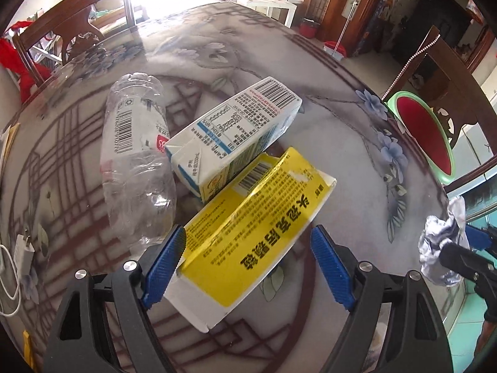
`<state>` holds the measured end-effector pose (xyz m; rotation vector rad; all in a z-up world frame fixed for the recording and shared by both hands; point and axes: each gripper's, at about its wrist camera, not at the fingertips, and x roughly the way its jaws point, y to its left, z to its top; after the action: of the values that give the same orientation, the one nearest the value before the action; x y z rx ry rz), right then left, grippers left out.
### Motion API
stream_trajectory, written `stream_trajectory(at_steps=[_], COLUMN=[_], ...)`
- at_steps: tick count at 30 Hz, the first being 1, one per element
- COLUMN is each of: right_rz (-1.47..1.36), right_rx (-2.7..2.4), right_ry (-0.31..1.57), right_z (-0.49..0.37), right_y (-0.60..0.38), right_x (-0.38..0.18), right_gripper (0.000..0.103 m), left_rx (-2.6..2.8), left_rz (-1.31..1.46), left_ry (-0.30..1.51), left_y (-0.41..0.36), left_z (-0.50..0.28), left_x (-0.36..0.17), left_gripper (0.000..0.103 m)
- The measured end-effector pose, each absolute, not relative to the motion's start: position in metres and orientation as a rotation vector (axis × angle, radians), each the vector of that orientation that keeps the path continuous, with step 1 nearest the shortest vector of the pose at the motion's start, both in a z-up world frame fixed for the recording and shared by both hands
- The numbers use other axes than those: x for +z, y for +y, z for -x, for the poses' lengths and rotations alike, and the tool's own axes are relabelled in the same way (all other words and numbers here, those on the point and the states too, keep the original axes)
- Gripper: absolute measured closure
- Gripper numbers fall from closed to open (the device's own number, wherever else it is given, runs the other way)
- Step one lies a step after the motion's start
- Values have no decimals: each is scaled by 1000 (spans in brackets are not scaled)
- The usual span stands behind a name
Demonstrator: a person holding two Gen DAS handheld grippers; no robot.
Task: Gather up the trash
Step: 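Grasp the crumpled silver foil with the right tool while the left tool grasps the yellow box, then carry the silver foil and yellow box over the red bin with both tools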
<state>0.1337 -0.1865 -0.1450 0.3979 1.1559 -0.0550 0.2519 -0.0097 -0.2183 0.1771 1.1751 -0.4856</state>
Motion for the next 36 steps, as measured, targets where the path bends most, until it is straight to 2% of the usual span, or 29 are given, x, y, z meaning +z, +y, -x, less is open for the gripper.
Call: stream_trajectory(at_steps=[6, 8, 10, 13, 15, 21, 27, 30, 36], right_rz=[-400, -388, -379, -375, -366, -353, -356, -361, -391], right_rx=[-37, -32, -27, -21, -17, -6, -8, -15, -26], right_ry=[1147, 1137, 1130, 1118, 1110, 1102, 1119, 1123, 1108], right_z=[-129, -128, -127, -125, -124, -121, -117, -114, -108], right_y=[-186, -184, -183, -181, -180, -177, -176, -177, -185], right_x=[-138, -134, -131, -127, -124, -120, -124, -125, -125], right_gripper=[49, 49, 49, 49, 49, 49, 49, 49, 49], left_rx=[-489, -492, -490, -488, -491, -498, -482, -468, -436], left_rz=[-151, -130, -120, -83, -50, -14, -42, -42, -89], left_ry=[1191, 1192, 1184, 1174, 1173, 1167, 1197, 1209, 1230], left_y=[-12, -10, -10, -7, -5, -6, -12, -12, -18], left_z=[-253, -252, -249, -244, -240, -221, -209, -210, -213], left_x=[-221, -222, -222, -216, -212, -198, -210, -216, -228], left_gripper=[33, 43, 57, 67, 69, 69, 60, 38, 39])
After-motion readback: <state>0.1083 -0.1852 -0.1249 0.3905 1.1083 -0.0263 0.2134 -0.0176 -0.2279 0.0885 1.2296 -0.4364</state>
